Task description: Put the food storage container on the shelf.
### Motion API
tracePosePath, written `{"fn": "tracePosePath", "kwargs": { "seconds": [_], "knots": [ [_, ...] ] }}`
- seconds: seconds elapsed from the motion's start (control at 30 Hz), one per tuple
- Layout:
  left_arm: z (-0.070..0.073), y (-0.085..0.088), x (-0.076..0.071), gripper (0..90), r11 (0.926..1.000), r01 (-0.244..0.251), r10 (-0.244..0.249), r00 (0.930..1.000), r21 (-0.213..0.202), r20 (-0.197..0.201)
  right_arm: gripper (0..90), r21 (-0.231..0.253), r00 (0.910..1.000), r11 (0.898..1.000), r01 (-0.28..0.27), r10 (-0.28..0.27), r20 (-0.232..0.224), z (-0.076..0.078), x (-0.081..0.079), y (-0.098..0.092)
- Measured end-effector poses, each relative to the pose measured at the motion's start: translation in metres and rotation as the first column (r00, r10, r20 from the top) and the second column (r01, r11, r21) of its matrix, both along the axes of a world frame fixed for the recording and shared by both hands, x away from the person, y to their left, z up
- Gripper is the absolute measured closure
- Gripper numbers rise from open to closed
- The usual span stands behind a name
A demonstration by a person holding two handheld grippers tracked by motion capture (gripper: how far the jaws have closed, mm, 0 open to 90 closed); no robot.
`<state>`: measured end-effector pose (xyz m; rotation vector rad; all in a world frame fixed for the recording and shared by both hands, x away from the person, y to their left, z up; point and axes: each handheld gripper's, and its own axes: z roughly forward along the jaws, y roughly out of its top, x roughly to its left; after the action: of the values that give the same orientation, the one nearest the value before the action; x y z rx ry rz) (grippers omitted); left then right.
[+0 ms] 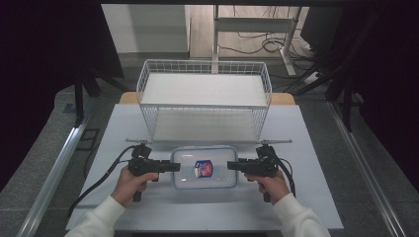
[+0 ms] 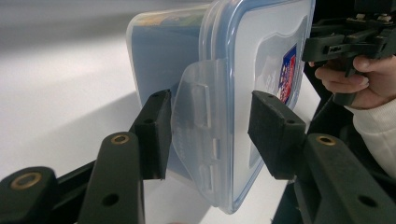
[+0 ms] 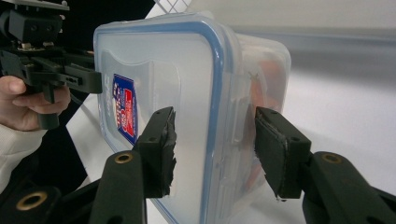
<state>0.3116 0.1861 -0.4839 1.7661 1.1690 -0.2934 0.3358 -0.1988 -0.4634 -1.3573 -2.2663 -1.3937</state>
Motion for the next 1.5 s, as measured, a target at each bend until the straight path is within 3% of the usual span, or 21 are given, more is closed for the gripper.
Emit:
{"fn": "tracePosePath", "kwargs": {
  "seconds": [0.3,0.53,0.73,0.83,1.0,1.17,1.47,1.5],
  "knots": [
    [0.005,0.001,0.035,50.4,0.9996,0.008,-0.009,0.9996,0.026,0.028,49.1,0.006,0.9999,1.000,0.011,-0.011,0.006,-0.003,0.033,0.002],
    [0.006,0.005,0.063,50.4,0.9998,0.004,-0.005,0.9980,0.020,0.063,49.1,0.002,0.9995,1.000,0.015,-0.015,0.028,-0.001,0.057,0.006],
    [0.000,0.007,0.083,50.4,0.9999,-0.005,0.004,0.9965,0.012,0.083,49.0,-0.003,0.9987,1.000,0.014,-0.014,0.050,-0.002,0.078,0.009],
    [-0.006,0.007,0.088,50.4,0.9999,-0.014,0.014,0.9975,0.000,0.070,48.7,-0.007,0.9986,1.000,0.018,-0.018,0.050,-0.007,0.086,0.010],
    [-0.016,0.008,0.095,50.2,0.9999,-0.010,0.011,0.9981,-0.006,0.060,48.3,-0.010,0.9985,0.999,0.035,-0.034,0.042,-0.015,0.093,0.011],
    [-0.018,0.007,0.098,49.1,0.9988,-0.046,0.046,0.9981,-0.020,0.040,47.1,0.004,0.9969,0.998,0.070,-0.070,0.036,-0.017,0.093,0.012],
    [-0.023,0.006,0.104,47.9,0.9941,-0.091,0.092,0.9957,-0.060,0.014,43.2,0.026,0.9853,0.986,0.163,-0.164,0.048,-0.024,0.093,0.017],
    [-0.025,0.007,0.105,47.8,0.9948,-0.088,0.090,0.9956,-0.051,0.028,42.7,0.029,0.9840,0.985,0.172,-0.173,0.043,-0.025,0.093,0.018]
  ]
}}
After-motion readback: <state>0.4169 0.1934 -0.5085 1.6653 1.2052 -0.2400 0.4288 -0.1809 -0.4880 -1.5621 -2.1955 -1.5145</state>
